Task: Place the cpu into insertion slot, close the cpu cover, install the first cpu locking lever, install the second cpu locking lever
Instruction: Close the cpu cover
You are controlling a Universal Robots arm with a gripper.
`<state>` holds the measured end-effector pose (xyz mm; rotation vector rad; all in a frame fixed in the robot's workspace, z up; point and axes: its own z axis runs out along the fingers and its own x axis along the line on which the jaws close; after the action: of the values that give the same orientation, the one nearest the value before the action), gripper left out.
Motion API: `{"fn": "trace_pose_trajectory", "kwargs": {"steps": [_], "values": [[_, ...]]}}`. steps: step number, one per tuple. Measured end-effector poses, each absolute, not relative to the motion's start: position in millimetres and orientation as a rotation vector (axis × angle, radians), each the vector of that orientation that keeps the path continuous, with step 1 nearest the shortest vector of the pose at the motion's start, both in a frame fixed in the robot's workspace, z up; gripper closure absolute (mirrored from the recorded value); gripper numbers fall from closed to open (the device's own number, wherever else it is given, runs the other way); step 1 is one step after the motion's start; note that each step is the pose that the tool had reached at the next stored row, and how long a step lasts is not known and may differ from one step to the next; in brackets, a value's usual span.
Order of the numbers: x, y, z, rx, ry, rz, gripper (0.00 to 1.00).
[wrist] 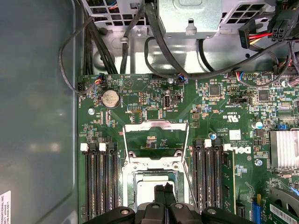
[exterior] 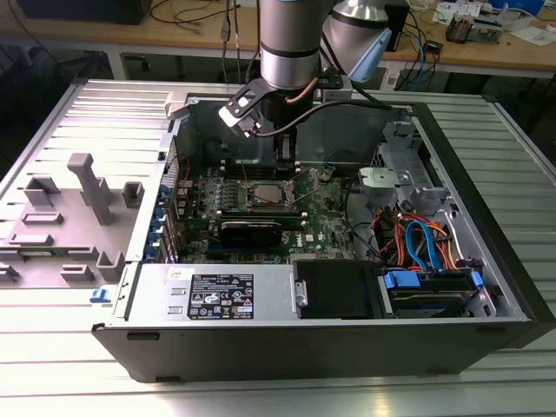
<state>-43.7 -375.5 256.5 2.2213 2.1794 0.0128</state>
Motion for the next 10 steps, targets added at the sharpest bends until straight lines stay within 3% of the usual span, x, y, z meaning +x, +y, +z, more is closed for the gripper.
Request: {"fn": "trace_pose_trajectory", "kwargs": {"steps": [10], "values": [[-40.5,-375.5,256.2,2.222,2.180,0.012,0.89]]}}
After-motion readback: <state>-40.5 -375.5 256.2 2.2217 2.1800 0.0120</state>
